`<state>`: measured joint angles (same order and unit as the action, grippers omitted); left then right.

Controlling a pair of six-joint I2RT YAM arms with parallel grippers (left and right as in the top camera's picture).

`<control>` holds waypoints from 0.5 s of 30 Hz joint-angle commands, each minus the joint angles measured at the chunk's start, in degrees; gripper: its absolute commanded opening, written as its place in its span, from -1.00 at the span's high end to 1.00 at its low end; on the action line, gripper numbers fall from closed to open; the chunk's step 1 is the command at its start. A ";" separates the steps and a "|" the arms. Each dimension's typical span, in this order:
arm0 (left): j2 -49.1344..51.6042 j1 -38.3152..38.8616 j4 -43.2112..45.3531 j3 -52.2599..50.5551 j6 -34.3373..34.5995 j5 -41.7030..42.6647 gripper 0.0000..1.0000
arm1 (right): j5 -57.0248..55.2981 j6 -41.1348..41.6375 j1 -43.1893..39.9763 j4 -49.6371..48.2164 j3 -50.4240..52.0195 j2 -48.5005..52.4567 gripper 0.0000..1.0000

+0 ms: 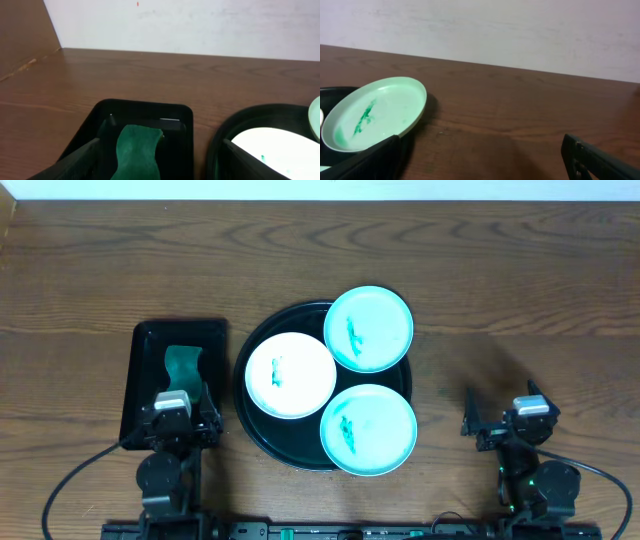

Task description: Clean dirty plates on tray and stack at the side

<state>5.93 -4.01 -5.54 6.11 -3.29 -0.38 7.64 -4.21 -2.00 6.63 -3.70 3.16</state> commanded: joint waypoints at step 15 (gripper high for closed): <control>34.34 0.24 -20.70 37.79 1.66 -0.04 -0.47 | 4.94 1.07 0.17 11.85 -32.83 40.61 -0.99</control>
<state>35.83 -4.01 -23.05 36.80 -2.87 -0.36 9.63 -4.12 -2.00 15.84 -30.04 37.39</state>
